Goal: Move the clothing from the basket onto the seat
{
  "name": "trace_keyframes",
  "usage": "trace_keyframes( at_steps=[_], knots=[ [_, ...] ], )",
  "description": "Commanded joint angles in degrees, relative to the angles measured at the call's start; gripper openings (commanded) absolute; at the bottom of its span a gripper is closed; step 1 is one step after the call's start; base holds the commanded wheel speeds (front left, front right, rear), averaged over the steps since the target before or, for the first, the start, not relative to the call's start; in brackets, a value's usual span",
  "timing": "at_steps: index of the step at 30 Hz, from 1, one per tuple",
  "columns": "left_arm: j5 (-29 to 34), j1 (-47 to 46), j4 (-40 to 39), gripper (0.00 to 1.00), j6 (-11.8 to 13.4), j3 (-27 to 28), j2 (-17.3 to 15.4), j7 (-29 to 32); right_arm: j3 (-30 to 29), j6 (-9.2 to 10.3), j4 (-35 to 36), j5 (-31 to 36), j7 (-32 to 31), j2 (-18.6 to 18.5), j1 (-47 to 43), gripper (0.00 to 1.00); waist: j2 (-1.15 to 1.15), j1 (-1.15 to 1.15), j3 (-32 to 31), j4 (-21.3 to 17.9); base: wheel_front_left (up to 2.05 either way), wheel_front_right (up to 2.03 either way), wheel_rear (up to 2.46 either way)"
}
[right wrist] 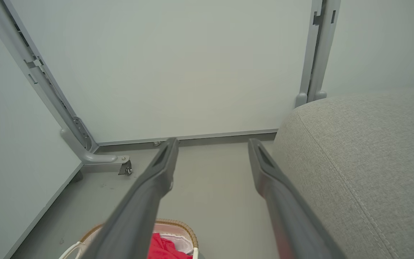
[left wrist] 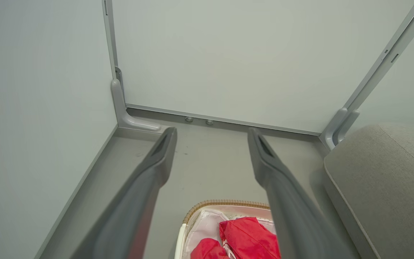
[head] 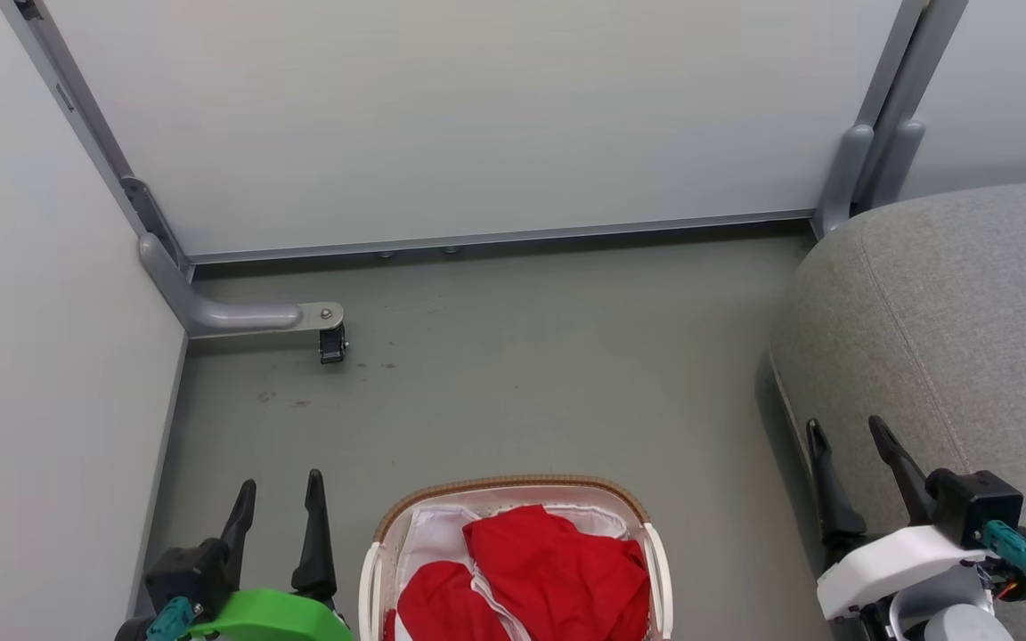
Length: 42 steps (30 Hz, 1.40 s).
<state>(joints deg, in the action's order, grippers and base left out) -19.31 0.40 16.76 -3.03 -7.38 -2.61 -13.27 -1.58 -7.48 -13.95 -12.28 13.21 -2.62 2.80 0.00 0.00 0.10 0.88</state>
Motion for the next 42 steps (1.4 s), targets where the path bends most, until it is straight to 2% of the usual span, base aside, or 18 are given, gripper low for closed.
trace_keyframes(
  at_steps=[1, 16, 42],
  knots=[
    [1.37, 0.68, -0.03, 1.0, 0.16, -0.13, -0.42, -0.59, 0.05, -0.02, -0.06, 1.14, 0.68, -0.35, -0.8, 1.0, 0.0, 0.0, 0.02, 0.01, 0.0, 0.0, 0.0],
    [4.78, 0.85, 1.76, 1.0, 0.52, -0.76, -0.46, -2.07, 0.39, -0.01, -0.62, 6.64, 2.09, -0.43, -0.91, 1.0, 0.0, 0.0, 0.1, 0.16, 0.0, 0.0, 0.0],
    [4.52, 0.13, 2.6, 1.0, -0.05, -1.15, -0.45, -1.92, 0.11, -0.01, -0.2, 6.47, 2.07, -0.41, -0.55, 1.0, 0.0, 0.0, 0.73, -0.02, 0.0, 0.0, 0.0]
  ],
)
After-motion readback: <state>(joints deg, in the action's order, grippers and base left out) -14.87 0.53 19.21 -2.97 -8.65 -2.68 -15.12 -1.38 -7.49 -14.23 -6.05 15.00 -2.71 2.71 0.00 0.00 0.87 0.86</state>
